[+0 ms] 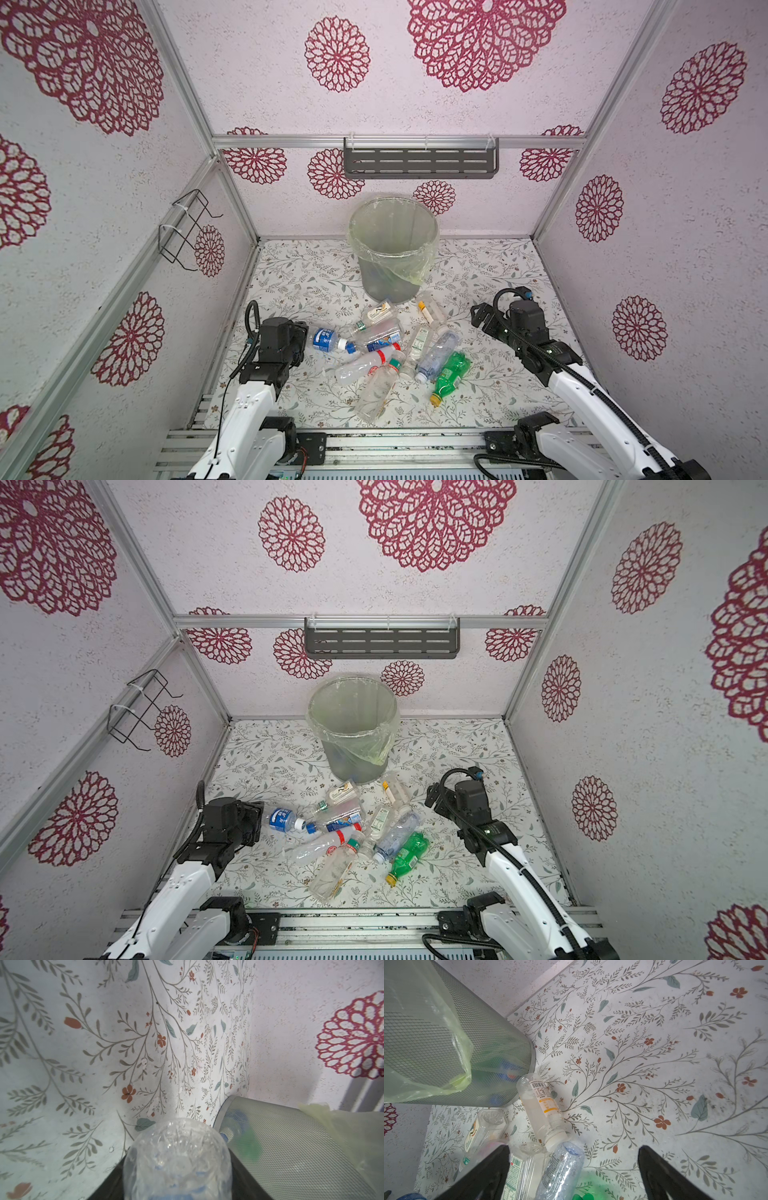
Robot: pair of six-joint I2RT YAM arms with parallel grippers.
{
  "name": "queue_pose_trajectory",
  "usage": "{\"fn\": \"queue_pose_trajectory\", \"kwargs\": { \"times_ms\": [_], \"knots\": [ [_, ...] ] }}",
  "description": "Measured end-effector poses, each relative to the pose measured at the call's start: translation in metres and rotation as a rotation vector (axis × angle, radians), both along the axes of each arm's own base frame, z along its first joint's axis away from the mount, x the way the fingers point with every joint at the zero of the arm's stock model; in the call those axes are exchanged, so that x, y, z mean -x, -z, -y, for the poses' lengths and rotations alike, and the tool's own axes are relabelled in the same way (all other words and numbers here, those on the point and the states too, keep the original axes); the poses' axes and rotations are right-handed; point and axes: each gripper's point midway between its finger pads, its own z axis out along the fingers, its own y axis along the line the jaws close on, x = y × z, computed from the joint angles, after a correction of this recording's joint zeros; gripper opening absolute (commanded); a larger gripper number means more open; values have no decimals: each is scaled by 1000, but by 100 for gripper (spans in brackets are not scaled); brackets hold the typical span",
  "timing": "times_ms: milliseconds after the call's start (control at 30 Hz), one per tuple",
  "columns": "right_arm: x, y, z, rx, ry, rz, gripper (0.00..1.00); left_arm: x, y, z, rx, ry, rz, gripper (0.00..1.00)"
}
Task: Throw the plastic bottles in the bin
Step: 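Lift the clear water bottle with the left gripper off the pile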
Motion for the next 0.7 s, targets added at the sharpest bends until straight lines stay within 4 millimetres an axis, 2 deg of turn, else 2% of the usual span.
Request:
{"fn": "queue_pose_trajectory", "kwargs": {
  "times_ms": [200,433,700],
  "knots": [
    [-1,3,0,-2,2,-9,99,-4,-16,6,11,38,39,57],
    [-2,4,-1,-4,3,-12,99,-23,-62,14,-35,126,135,57],
    [-1,4,-2,-15,4,-15,99,-43,-89,30,-57,251,195,57]
  ]
}}
